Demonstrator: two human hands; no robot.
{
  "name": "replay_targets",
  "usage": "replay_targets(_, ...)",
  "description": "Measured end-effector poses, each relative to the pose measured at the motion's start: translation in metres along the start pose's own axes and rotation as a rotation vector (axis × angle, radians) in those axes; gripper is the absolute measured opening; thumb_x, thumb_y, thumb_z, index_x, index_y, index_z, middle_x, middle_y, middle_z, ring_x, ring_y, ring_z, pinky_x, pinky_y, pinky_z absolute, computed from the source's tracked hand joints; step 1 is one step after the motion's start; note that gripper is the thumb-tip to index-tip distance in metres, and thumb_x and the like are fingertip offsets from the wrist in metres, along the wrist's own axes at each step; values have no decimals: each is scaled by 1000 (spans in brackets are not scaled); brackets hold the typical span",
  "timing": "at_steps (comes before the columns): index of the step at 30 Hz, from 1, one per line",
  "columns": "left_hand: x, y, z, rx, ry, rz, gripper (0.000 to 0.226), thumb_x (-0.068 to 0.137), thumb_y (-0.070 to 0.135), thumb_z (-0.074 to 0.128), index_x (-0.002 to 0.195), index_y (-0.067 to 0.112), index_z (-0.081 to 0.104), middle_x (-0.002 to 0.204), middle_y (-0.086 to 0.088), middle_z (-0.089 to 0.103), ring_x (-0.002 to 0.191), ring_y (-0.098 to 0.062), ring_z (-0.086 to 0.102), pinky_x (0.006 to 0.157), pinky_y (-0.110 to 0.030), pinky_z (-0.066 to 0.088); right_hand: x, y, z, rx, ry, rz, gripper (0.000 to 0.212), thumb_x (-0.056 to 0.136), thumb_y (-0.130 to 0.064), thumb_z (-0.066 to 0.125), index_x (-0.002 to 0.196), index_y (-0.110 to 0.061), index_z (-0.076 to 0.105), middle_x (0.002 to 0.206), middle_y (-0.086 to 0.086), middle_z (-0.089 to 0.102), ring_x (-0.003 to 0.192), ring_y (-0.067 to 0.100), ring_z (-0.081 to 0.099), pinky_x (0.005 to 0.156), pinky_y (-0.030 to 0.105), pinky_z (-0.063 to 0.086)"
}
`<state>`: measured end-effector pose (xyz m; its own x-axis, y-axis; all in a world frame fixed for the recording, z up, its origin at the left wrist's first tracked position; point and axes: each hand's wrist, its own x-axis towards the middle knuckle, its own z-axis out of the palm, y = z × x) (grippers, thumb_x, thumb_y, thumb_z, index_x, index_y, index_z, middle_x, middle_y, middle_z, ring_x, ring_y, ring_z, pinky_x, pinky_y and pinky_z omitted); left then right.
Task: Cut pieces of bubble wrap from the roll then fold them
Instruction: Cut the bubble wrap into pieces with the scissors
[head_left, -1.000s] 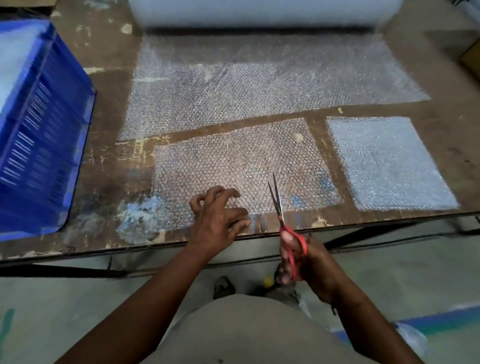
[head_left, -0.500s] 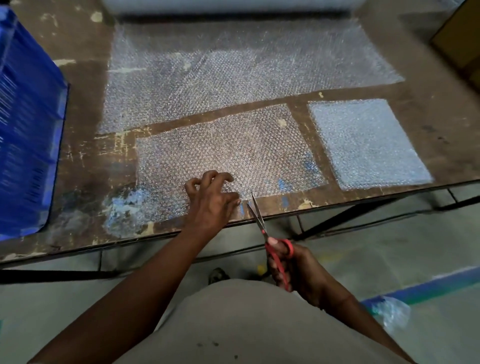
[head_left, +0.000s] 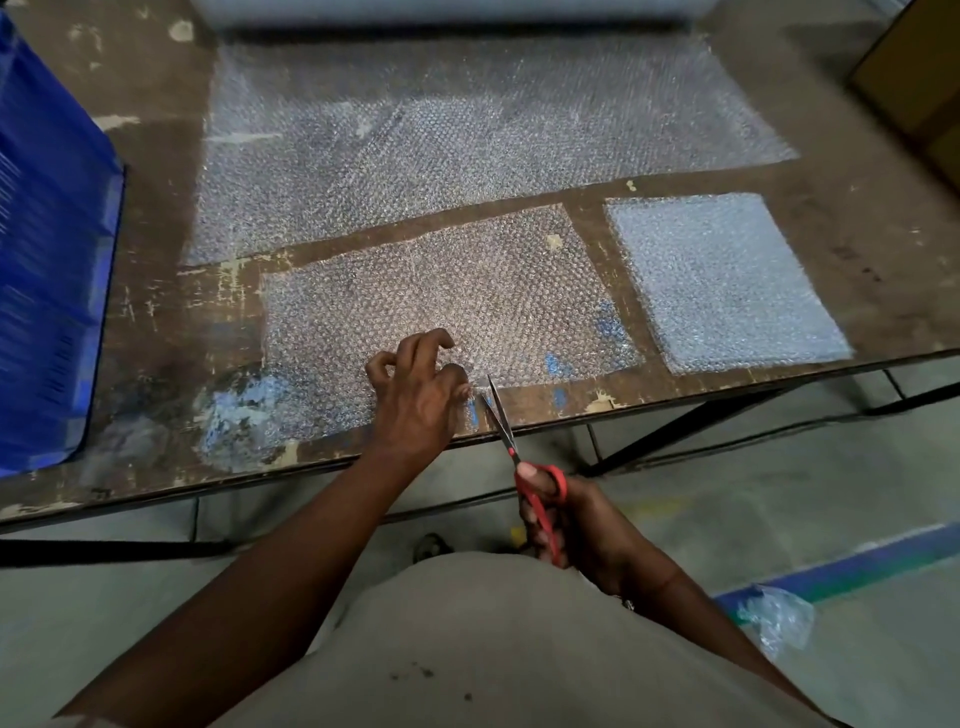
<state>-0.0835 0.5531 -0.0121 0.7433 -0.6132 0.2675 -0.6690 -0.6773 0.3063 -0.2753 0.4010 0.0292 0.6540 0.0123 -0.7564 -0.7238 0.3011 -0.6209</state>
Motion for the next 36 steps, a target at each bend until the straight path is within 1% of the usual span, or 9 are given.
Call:
replay_targets(4,-5,-1,-3,-33,37,-8,8,96,30,69,102,27,74,141,-1,51,133,-25,46,96,-45,23,6,-1,3,6,18,-30,56,67,-67,82,67,-16,62,60,8,53,49,21,49,48,26,40)
replay_targets(8,-10,-4,-4,-31,79,-83,14,98,37,70,109,27,70,140,-3,51,130,-27,49,96,-48,28,15,-2,6,-13,54,-73,52,68,-65,85,66,-17,64,61,8,54,47,23,52,50,28,39)
replay_targets(11,-11,-10,-3,-37,96,-141,15,98,37,72,109,28,69,138,-2,51,129,-28,49,96,-48,30,19,-4,8,10,59,-68,49,76,-59,84,67,-16,63,60,8,53,43,22,50,50,27,39)
replay_targets(13,-10,-13,-2,-44,90,-143,15,97,37,74,108,29,69,138,-2,52,129,-28,49,95,-48,29,22,-6,11,15,65,-62,47,82,-55,83,67,-16,61,60,7,52,43,21,50,52,28,37)
replay_targets(18,-10,-15,2,-103,108,-86,10,96,34,77,104,30,72,134,0,55,126,-27,52,94,-48,30,26,-12,18,62,72,-53,43,87,-49,80,66,-17,60,60,7,47,46,20,43,50,25,37)
replay_targets(22,-12,-15,4,-108,134,-145,10,100,34,72,108,29,71,133,0,55,126,-26,49,96,-47,30,29,-13,21,77,83,-51,44,88,-47,80,63,-18,59,59,6,46,43,18,43,49,24,39)
replay_targets(29,-9,-17,9,-124,83,-198,37,103,45,57,129,19,61,138,-9,49,133,-31,47,102,-50,37,39,-12,26,111,98,-47,47,74,-51,88,62,-17,57,55,6,45,38,17,40,46,23,39)
replay_targets(32,-9,-16,10,-138,77,-200,41,104,45,56,134,17,57,140,-10,48,136,-32,46,105,-52,39,41,-11,24,121,97,-44,48,72,-50,89,62,-16,56,54,6,45,38,17,39,45,22,38)
replay_targets(36,-9,-16,10,-122,71,-198,41,104,42,62,136,17,56,142,-9,48,137,-33,44,108,-53,37,43,-9,24,154,113,-33,49,66,-47,93,61,-15,57,54,7,45,38,17,38,44,22,36)
